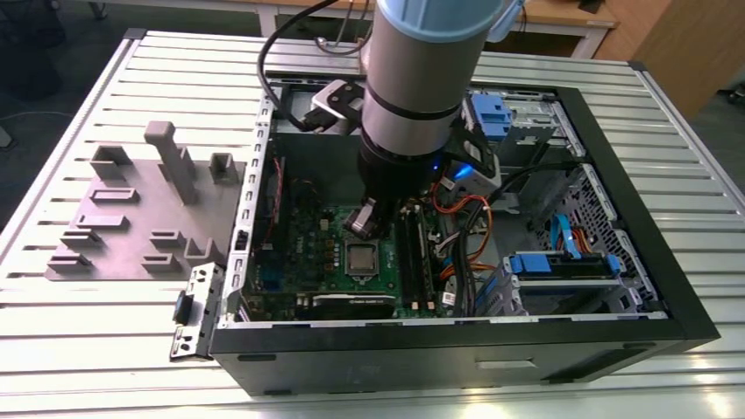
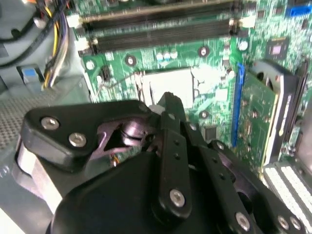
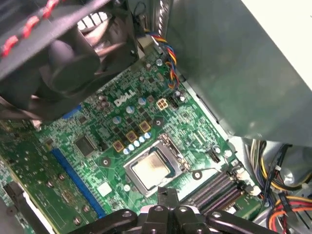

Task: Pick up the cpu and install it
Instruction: 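Install the first cpu locking lever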

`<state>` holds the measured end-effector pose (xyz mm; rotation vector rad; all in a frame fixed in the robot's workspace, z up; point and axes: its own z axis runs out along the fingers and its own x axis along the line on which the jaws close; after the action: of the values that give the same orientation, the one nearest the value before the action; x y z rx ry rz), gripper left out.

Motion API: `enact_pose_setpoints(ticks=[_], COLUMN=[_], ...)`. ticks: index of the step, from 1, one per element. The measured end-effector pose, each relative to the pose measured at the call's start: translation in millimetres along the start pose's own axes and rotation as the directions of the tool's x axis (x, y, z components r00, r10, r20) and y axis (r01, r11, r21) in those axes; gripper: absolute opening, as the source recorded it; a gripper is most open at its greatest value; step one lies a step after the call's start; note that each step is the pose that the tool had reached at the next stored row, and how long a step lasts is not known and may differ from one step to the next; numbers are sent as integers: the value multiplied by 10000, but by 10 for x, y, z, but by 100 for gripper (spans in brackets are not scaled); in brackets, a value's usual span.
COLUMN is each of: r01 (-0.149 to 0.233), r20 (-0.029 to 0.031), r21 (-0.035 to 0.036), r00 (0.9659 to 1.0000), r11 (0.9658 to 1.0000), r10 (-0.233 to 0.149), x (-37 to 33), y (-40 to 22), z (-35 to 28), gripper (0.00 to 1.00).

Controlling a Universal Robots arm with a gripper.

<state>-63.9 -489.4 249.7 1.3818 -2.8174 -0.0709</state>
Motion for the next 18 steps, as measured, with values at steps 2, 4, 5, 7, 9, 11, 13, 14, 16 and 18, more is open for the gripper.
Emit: enact_pose_setpoints(ticks=[2, 4, 5, 7, 9, 11, 13, 14, 16, 18], r01=[0, 0, 0, 0, 1, 0, 0, 2, 1, 3], r20=[-1, -3, -3, 0, -1, 2, 0, 0, -1, 7], r21=[0, 1, 1, 1, 1, 0, 0, 0, -1, -9], r00=[10000, 10000, 10000, 10000, 10000, 10000, 10000, 10000, 10000, 10000], r11=[10000, 10000, 10000, 10000, 10000, 10000, 10000, 10000, 10000, 10000], r10=[0, 0, 0, 0, -1, 0, 0, -2, -1, -3], x=[-6, -7, -8, -10, -15, -29, -59, -79, -123, -151], y=[-10, -9, -9, -7, -2, 11, 25, 30, 30, 21], z=[0, -6, -15, -45, -91, -105, -106, -105, -104, -103], gripper=[11, 11, 11, 11, 11, 11, 11, 11, 11, 11])
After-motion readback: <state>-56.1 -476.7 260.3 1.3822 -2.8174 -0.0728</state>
